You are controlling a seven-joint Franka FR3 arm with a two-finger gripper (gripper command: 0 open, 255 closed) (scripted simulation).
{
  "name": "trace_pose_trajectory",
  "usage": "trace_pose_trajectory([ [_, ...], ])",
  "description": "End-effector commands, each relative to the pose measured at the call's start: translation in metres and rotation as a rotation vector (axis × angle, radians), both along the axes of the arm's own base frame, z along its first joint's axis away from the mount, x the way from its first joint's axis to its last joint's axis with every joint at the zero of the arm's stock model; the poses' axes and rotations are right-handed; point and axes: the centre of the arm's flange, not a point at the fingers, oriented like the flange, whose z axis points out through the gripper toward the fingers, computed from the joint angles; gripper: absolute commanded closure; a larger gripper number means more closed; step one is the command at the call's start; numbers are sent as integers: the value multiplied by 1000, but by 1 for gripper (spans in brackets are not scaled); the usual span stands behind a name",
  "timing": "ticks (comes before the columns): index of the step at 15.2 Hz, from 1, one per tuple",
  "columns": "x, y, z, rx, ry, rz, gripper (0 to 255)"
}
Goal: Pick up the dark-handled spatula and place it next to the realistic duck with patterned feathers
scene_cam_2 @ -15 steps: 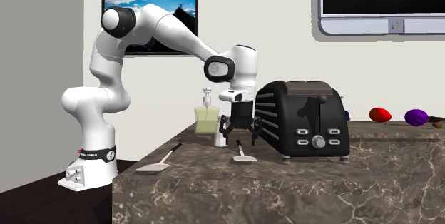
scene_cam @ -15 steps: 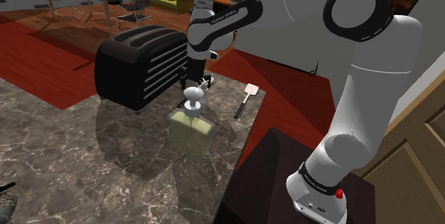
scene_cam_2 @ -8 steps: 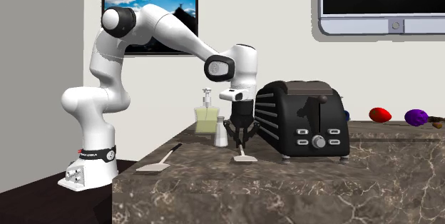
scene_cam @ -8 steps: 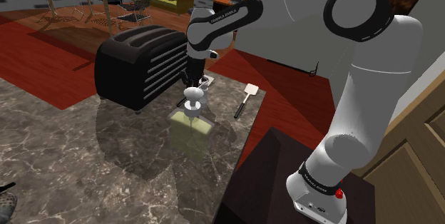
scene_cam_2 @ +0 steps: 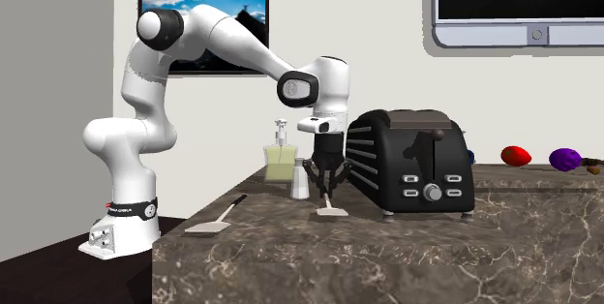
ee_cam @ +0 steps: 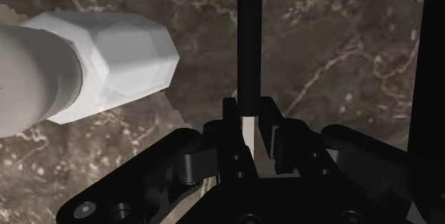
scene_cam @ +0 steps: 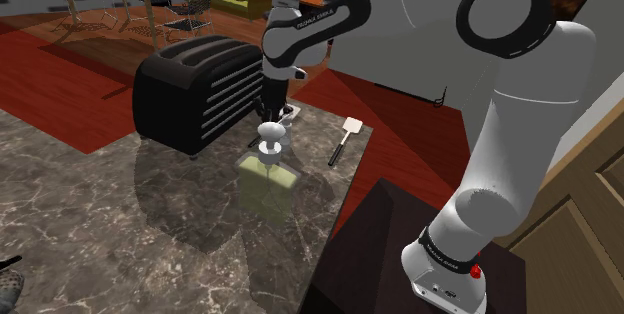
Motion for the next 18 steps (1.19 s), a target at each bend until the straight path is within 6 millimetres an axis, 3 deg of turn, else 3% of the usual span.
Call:
trace_pose_trajectory([
  [1, -1, 0, 9, 0, 1, 0, 255],
  [18, -1, 0, 99, 0, 1, 0, 255],
])
